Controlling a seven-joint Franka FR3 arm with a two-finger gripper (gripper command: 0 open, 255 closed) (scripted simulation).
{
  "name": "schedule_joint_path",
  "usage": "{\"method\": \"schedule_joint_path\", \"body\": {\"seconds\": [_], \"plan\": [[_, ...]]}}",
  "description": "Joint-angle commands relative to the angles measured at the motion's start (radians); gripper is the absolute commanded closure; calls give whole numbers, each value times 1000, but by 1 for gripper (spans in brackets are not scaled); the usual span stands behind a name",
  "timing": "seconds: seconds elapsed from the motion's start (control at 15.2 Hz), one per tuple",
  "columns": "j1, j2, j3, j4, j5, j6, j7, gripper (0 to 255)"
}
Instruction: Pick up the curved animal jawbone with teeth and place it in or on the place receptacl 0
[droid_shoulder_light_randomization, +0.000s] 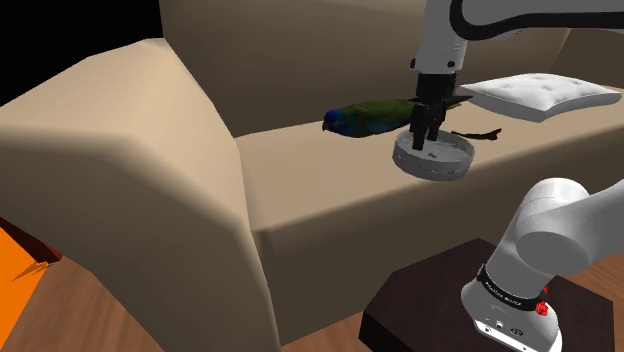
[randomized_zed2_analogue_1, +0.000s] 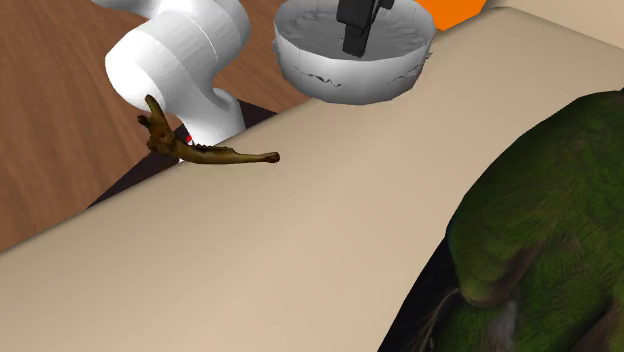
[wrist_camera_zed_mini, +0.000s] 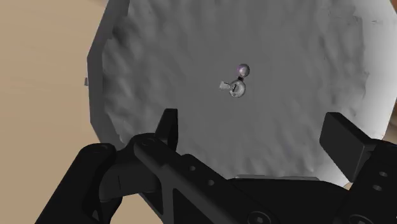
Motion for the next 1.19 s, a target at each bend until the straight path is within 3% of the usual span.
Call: {"method": "schedule_joint_path", "body": {"seconds": [0.0, 0.59, 1.12], "plan": [[0, 0, 0, 0, 0, 0, 0, 0], [-33, -134, -191, -38, -217, -62, -312, 0], [-39, -155, -383, 16, -415, -66, -603, 0]]}}
